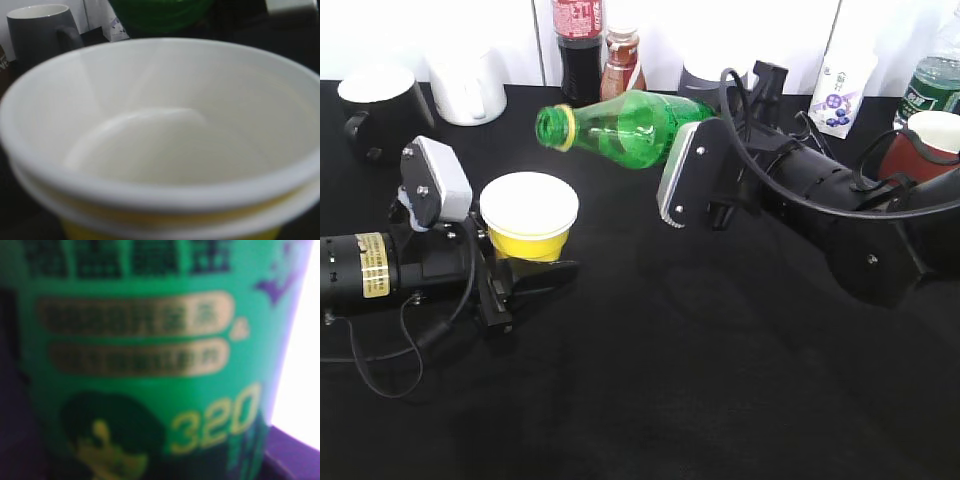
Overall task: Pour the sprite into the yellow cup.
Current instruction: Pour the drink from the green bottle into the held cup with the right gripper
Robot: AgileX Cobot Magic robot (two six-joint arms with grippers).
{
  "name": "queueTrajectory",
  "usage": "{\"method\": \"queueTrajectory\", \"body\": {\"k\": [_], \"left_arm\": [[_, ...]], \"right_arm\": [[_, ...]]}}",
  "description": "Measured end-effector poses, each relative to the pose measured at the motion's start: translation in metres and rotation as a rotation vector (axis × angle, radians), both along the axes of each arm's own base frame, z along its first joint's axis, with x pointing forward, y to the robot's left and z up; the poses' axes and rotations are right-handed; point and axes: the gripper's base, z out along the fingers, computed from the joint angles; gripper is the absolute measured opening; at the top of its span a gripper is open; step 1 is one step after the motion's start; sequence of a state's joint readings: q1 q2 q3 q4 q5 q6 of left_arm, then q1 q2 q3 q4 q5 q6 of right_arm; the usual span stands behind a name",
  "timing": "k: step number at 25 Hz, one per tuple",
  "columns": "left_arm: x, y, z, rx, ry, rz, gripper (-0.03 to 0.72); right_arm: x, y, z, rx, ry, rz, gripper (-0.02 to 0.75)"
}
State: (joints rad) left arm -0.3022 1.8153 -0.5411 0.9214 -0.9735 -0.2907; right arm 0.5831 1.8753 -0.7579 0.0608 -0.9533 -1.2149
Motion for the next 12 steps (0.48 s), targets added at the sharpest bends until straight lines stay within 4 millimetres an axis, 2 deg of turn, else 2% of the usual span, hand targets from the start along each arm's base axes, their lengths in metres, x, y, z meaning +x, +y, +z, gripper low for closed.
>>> {"method": "queueTrajectory", "body": {"k": [12], "left_arm": [[-0.0021,-0.0023,0.0033,-0.033,-0.019,-0.035,0.459]], "right_arm": [[0.003,-0.005,0.0085,-0.106,-0.158,-0.058,0.459]]}}
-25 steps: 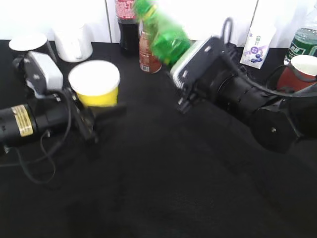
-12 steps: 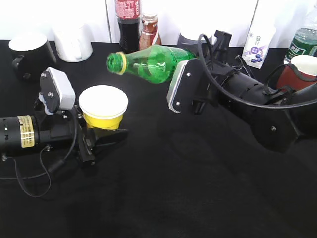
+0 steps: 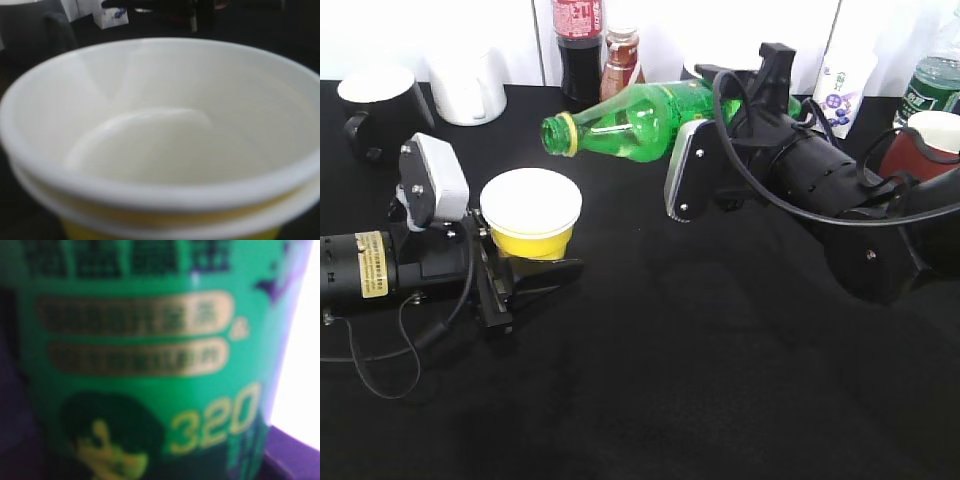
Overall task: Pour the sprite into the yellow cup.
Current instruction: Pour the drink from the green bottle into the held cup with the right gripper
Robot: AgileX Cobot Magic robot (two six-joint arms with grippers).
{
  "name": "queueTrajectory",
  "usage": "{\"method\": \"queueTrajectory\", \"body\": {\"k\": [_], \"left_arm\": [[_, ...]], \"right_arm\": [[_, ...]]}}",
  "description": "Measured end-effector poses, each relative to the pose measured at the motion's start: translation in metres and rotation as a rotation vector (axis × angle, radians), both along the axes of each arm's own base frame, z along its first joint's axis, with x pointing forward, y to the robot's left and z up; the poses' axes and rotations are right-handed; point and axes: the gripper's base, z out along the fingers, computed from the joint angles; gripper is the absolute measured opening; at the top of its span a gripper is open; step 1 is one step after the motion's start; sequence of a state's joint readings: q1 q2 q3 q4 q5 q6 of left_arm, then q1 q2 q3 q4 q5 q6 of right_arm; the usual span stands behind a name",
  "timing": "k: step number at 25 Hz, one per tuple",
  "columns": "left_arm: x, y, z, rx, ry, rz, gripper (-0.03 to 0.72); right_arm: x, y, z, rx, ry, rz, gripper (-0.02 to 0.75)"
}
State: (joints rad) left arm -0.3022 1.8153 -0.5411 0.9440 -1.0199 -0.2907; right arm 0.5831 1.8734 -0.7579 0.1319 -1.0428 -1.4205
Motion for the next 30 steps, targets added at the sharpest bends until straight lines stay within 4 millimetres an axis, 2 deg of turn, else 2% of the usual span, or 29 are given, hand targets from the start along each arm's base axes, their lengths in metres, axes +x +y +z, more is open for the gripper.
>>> {"method": "queueTrajectory", "body": {"k": [8,22,27,30], "left_arm": [[0.002,0.0011,0.0,-0.003,0.006,0.029,0.459],[0.0019,0.001,-0.0001,-0.002,0.006,0.026,0.459],[0.0016,0.0004,0.0013,-0.017,0.0,0.021,0.459],[0.0017,0.0003,0.0018,-0.022,-0.002,0.021,0.459]], "right_arm": [[-0.0001,0.0003,0.0008,-0.102,-0.062,0.002,0.436],[0.0005,-0.0017,0.0058,-0.135,-0.135,-0.027,0.435],[0.0007,-0.0021,0.0059,-0.079,-0.107,-0.029,0.435],[0.0008,-0.0021,0.0053,0.039,-0.043,-0.024,0.435]]}}
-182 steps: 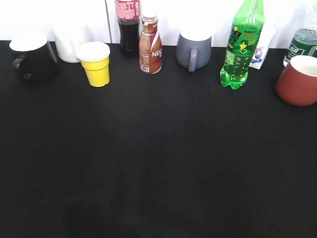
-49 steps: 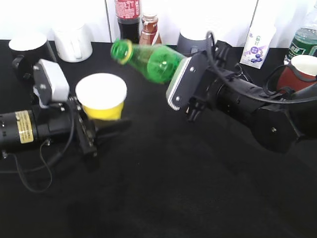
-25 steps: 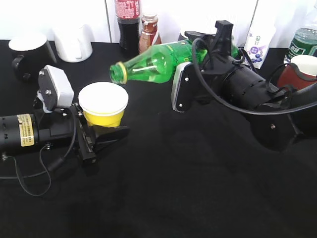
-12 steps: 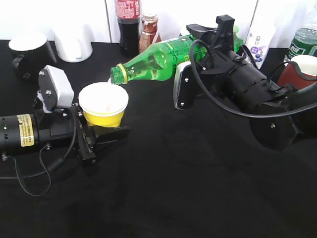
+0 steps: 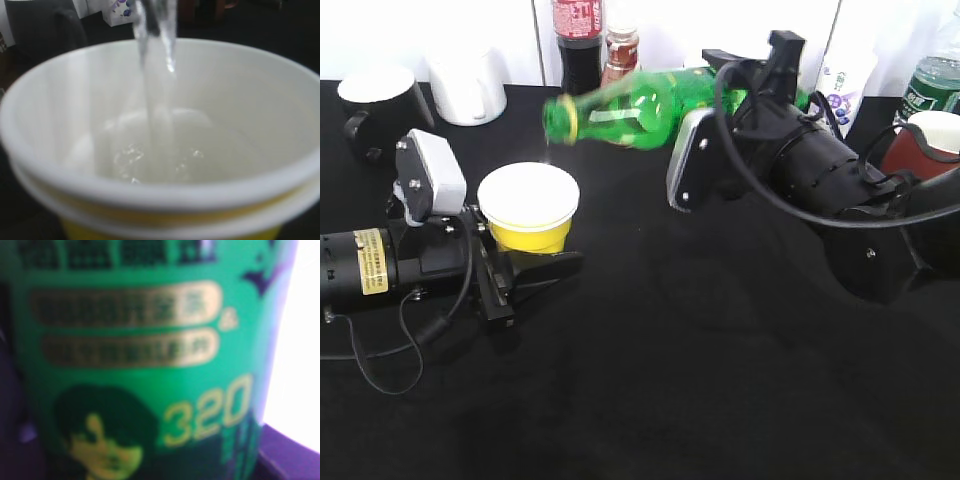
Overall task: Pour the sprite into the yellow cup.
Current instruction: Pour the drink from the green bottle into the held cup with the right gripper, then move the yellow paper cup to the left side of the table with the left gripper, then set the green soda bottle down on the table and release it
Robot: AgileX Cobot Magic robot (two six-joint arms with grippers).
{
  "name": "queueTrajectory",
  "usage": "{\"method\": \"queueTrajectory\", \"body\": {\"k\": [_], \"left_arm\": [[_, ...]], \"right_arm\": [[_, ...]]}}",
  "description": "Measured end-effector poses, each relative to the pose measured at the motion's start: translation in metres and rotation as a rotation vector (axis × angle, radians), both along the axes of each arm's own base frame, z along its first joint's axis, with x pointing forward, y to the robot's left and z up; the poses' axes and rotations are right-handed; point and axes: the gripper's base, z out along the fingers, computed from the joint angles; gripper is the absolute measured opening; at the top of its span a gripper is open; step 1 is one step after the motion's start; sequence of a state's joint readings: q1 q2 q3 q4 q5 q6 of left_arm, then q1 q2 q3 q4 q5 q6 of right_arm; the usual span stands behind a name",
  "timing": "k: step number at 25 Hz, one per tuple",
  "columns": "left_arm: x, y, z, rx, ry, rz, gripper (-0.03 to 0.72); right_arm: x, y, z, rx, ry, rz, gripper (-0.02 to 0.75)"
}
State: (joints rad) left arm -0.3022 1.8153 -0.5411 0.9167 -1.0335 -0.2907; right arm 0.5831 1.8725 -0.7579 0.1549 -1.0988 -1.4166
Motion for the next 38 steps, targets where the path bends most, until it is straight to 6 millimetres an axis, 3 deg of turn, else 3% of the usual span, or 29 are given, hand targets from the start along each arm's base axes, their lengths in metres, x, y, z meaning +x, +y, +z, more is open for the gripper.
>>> {"method": "queueTrajectory", "body": {"k": [3,7,10,14,22,25,31,34,38], "left_arm": [[0.0,0.0,0.0,-0.001,0.0,0.003,0.459],[0.004,0.001,0.002,-0.031,0.002,0.05,0.459],[0.015,0.008,0.006,-0.09,0.013,0.208,0.459],[0.045,0.021,0.004,-0.175,-0.066,0.483,0.458],[0.146,0.004,-0.033,-0.173,-0.124,0.546,0.458],[0.171,0.004,-0.042,-0.118,-0.09,0.587,0.458],[0.184,0.004,-0.048,-0.124,-0.074,0.634,0.474],[0.183,0.005,-0.051,-0.111,-0.051,0.643,0.589],[0.167,0.01,-0.049,-0.09,-0.017,0.649,0.602]], "right_arm": [[-0.003,-0.002,-0.004,0.213,0.124,0.01,0.435],[-0.002,-0.003,-0.005,0.818,0.409,0.037,0.435],[-0.003,-0.003,-0.006,1.137,0.56,0.053,0.435],[-0.003,-0.003,-0.006,1.204,0.595,0.055,0.434],[-0.003,-0.003,-0.012,1.188,0.657,0.015,0.433],[-0.003,-0.003,-0.013,1.187,0.659,0.014,0.432],[-0.003,-0.003,-0.012,1.188,0.658,0.014,0.432],[-0.003,-0.003,-0.012,1.191,0.657,0.011,0.432],[-0.002,-0.006,-0.013,1.219,0.647,-0.019,0.43]]}}
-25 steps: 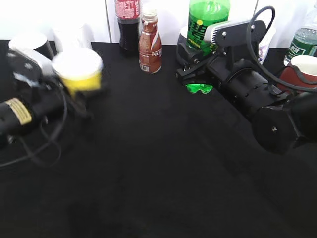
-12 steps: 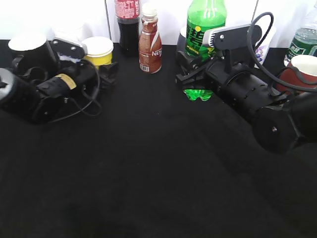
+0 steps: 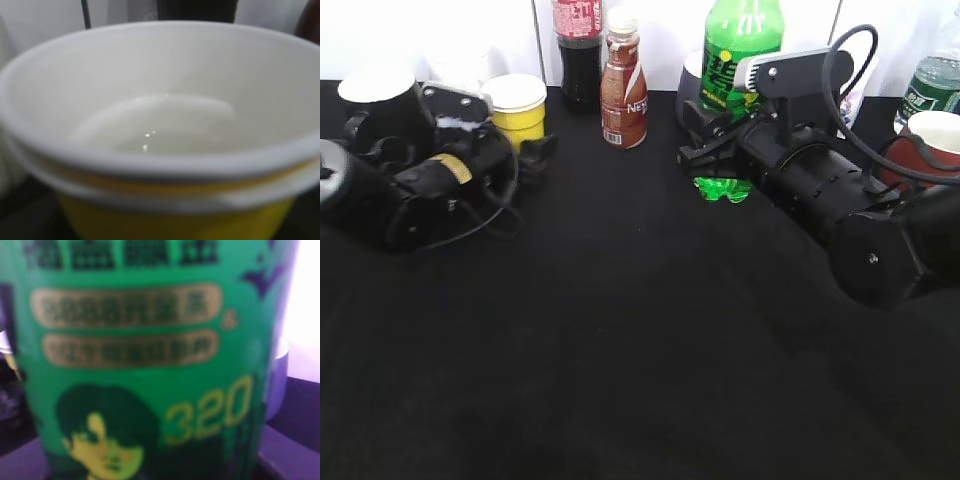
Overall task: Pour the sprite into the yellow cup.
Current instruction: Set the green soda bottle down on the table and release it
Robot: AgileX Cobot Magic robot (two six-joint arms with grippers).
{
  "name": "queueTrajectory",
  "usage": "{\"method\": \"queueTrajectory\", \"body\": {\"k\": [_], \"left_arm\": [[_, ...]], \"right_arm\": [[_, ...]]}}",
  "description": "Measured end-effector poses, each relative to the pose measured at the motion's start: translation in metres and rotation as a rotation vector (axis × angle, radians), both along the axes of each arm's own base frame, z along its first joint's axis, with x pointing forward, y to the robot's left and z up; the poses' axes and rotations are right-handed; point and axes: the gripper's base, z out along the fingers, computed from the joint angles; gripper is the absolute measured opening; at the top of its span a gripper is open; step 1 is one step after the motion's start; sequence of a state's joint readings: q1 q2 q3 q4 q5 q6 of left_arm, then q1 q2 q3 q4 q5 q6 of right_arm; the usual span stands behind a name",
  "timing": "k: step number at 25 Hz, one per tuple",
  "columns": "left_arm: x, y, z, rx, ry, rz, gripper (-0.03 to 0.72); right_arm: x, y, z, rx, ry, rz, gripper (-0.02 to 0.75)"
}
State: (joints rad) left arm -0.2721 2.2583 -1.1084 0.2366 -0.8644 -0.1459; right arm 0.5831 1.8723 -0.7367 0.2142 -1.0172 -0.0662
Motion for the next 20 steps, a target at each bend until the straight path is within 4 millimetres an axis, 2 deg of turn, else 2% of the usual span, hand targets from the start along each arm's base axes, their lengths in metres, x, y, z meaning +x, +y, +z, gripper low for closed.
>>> {"method": "queueTrajectory", "body": {"k": [2,5,8,10,13,15,17,20], "left_arm": [[-0.012,0.003,0.006,0.005,0.019,0.001,0.601],[-0.058,0.016,0.018,0.027,0.091,0.001,0.589],[-0.098,0.028,0.035,0.04,0.123,0.002,0.582],[-0.112,0.032,0.056,0.057,0.124,0.008,0.581],[-0.125,0.031,0.084,0.099,0.142,0.003,0.579],[-0.131,0.028,0.091,0.133,0.145,-0.022,0.579],[-0.132,0.029,0.093,0.146,0.152,-0.026,0.579],[-0.133,0.029,0.093,0.15,0.154,-0.026,0.578]], "right_arm": [[0.002,-0.006,-0.001,0.02,0.017,-0.074,0.43],[0.012,-0.029,-0.005,0.014,0.036,-0.221,0.43],[0.037,-0.057,-0.021,0.001,0.038,-0.338,0.43],[0.054,-0.066,-0.034,-0.005,0.025,-0.379,0.43],[0.076,-0.056,-0.052,-0.022,0.007,-0.348,0.43],[0.089,-0.05,-0.057,-0.014,-0.026,-0.343,0.43],[0.093,-0.048,-0.058,-0.01,-0.042,-0.343,0.442],[0.094,-0.048,-0.059,-0.021,-0.031,-0.34,0.607]]}}
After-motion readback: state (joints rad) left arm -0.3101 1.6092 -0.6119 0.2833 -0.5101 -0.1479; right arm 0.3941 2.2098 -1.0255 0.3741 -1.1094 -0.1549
